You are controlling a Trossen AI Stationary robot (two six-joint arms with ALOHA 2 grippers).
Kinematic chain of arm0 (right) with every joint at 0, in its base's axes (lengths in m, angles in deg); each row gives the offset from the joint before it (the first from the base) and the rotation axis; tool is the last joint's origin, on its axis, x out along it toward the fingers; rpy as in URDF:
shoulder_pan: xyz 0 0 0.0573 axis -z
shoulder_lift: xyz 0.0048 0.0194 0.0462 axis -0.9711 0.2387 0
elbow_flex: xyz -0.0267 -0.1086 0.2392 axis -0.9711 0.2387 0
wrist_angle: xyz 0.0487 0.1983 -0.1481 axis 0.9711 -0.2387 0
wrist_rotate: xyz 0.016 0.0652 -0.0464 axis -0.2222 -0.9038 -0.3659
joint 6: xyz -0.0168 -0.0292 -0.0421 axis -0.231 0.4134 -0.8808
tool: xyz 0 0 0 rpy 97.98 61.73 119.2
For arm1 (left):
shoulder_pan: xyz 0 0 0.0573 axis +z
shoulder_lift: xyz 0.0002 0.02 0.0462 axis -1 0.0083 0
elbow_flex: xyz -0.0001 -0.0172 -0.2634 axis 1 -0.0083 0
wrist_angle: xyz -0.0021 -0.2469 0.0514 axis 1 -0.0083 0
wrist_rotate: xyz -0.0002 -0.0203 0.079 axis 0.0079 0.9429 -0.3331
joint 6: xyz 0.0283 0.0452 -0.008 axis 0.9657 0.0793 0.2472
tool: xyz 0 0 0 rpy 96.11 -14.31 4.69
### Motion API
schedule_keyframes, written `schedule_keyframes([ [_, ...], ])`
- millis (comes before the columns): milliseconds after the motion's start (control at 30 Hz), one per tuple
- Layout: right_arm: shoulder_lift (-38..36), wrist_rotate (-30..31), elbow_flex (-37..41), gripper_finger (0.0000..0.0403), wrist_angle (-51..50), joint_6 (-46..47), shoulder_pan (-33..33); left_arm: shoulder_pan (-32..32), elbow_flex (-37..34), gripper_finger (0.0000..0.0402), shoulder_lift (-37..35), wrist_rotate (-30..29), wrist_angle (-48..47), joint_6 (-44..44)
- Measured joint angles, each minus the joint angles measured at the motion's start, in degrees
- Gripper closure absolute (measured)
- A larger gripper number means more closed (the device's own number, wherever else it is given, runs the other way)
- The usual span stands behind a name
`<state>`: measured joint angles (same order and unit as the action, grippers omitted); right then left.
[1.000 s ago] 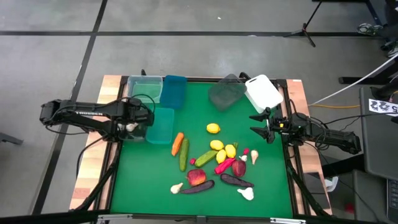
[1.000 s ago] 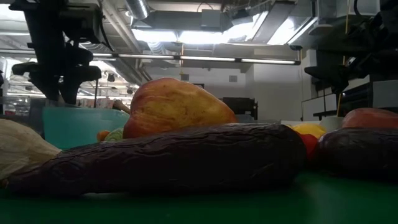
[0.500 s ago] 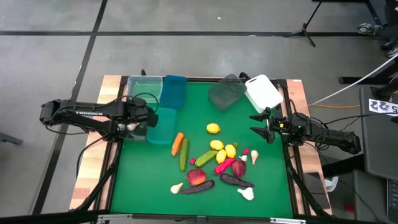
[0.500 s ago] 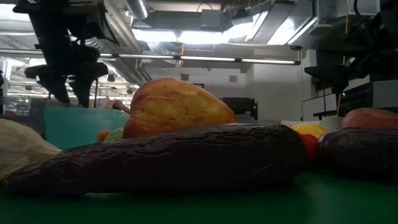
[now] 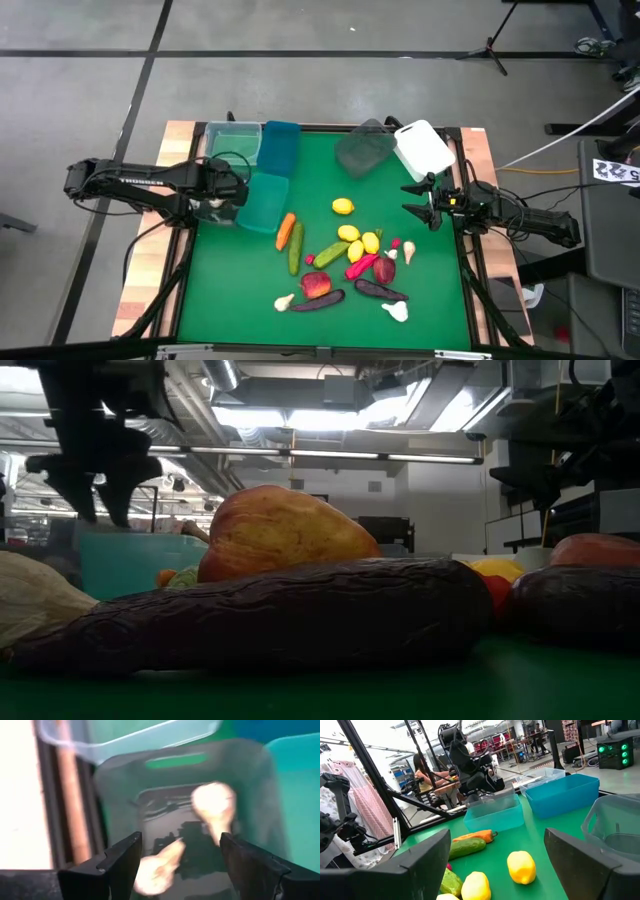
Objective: Sort produce into baskets
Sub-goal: Adjust the colored bins
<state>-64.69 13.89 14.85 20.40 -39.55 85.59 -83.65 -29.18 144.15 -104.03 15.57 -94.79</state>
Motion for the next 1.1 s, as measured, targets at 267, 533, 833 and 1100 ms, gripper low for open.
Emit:
schedule_keyframes([
  [267, -0.02, -0.01, 0.0, 0.0084, -0.01, 0.0, -0.01, 0.0, 0.09, 0.0138, -0.07, -1.92, 8.49, 4.2],
  [533, 0.0, 0.01, 0.02, 0.0084, 0.01, 0.0, -0.01, -0.02, 1.11, 0.0137, 0.07, -0.24, 29.67, 19.85],
  [833, -0.01, -0.01, 0.0, 0.0084, -0.01, 0.0, 0.0, 1.39, 1.18, 0.0137, 9.38, 3.21, 36.91, 25.3],
  [1100, -0.01, -0.01, 0.01, 0.0084, 0.0, 0.02, -0.01, 1.49, 1.18, 0.0137, 19.11, 3.74, 36.65, 23.69],
])
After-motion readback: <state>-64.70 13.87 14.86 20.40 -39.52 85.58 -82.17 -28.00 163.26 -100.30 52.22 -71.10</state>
